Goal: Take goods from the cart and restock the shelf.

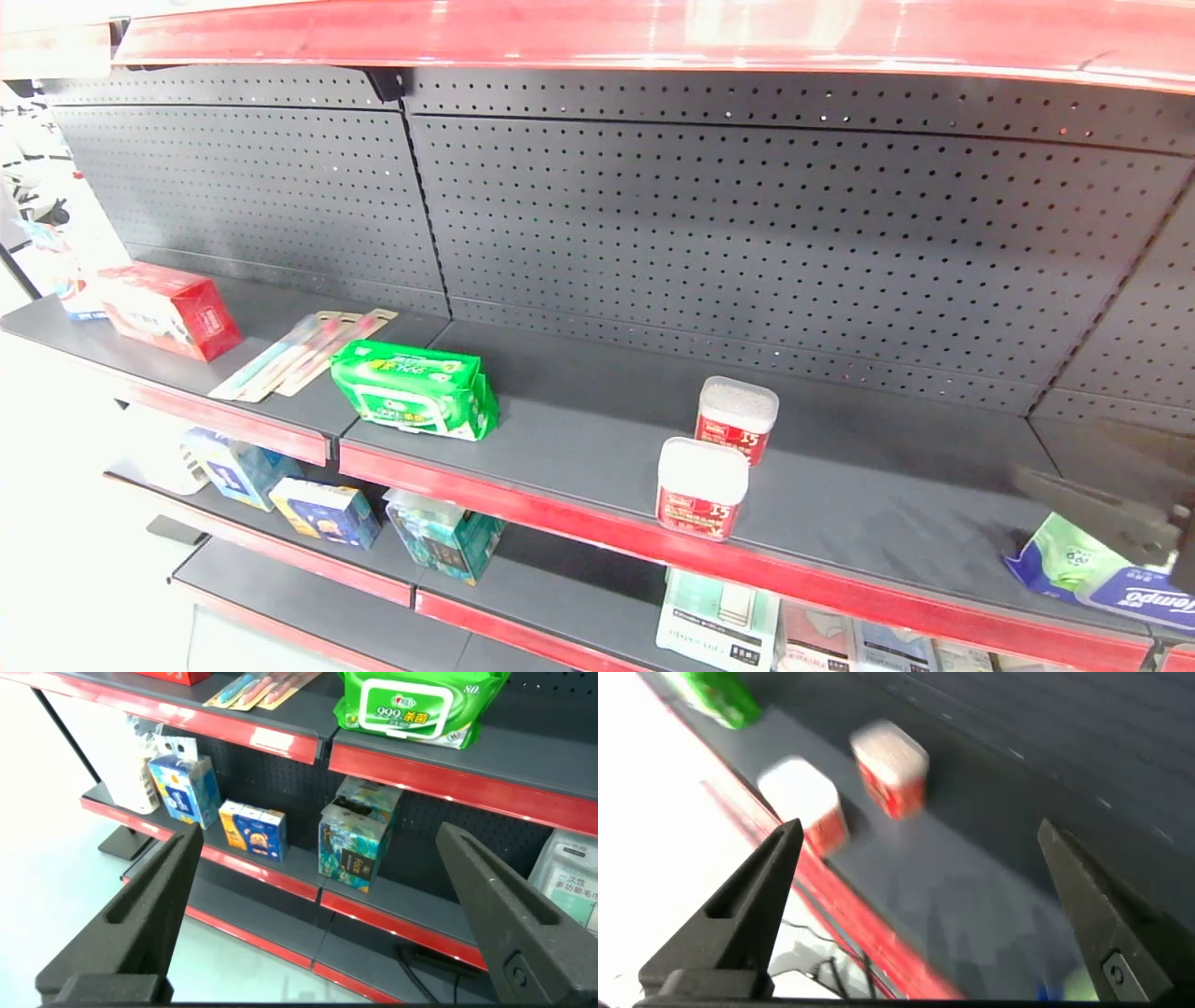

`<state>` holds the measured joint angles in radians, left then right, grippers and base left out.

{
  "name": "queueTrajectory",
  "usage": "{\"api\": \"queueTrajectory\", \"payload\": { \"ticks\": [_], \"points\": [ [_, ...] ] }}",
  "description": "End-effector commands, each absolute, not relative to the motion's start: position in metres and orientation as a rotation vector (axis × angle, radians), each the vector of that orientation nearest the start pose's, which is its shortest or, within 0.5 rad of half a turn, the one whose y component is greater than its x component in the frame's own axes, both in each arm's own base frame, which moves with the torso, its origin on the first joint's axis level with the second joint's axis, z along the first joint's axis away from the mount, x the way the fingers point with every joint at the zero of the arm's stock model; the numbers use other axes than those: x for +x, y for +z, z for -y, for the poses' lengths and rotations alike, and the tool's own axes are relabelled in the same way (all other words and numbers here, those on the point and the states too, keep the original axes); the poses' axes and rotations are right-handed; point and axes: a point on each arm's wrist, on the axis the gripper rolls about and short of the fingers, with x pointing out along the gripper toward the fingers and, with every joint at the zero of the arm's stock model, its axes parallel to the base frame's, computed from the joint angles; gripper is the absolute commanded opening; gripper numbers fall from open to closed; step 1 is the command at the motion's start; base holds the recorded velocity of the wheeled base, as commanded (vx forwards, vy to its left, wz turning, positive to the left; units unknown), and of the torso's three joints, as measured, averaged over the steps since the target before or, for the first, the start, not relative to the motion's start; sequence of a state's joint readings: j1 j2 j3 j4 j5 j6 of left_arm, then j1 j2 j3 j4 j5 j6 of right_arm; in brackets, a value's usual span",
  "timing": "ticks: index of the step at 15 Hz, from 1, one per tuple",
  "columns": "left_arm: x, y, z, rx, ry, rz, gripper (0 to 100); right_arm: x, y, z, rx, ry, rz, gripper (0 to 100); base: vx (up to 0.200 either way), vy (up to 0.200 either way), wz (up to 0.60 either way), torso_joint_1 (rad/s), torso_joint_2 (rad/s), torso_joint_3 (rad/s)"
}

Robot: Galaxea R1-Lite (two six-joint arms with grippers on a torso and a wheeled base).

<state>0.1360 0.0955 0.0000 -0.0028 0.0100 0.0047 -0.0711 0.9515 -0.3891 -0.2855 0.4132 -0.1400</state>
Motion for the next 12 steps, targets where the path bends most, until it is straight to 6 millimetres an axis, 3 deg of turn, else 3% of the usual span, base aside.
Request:
{"api": "queueTrajectory", "payload": {
  "ticks": [1,5,9,11,12],
  "points": [
    [-0.015,0.078,0.002,-0.001,0.147,-0.094,100,0.027,0.147,0.002,-0.09,-0.03,-0.166,100,0.0,0.0,0.0,0.0,0.0,0.0],
    [-0.015,0.078,0.002,-0.001,0.147,-0.094,100,0.001,0.128,-0.005,-0.078,-0.012,-0.035,100,0.0,0.0,0.0,0.0,0.0,0.0],
    [-0.015,0.078,0.002,-0.001,0.147,-0.094,100,-0.002,0.128,-0.006,-0.028,0.155,-0.027,100,0.0,0.0,0.0,0.0,0.0,0.0],
    [-0.015,0.078,0.002,-0.001,0.147,-0.094,100,-0.018,0.087,-0.007,-0.053,0.225,0.039,100,0.0,0.0,0.0,0.0,0.0,0.0],
    [-0.015,0.078,0.002,-0.003,0.147,-0.094,100,-0.018,0.083,-0.005,-0.053,0.173,0.0,100,0.0,0.0,0.0,0.0,0.0,0.0]
  ]
}}
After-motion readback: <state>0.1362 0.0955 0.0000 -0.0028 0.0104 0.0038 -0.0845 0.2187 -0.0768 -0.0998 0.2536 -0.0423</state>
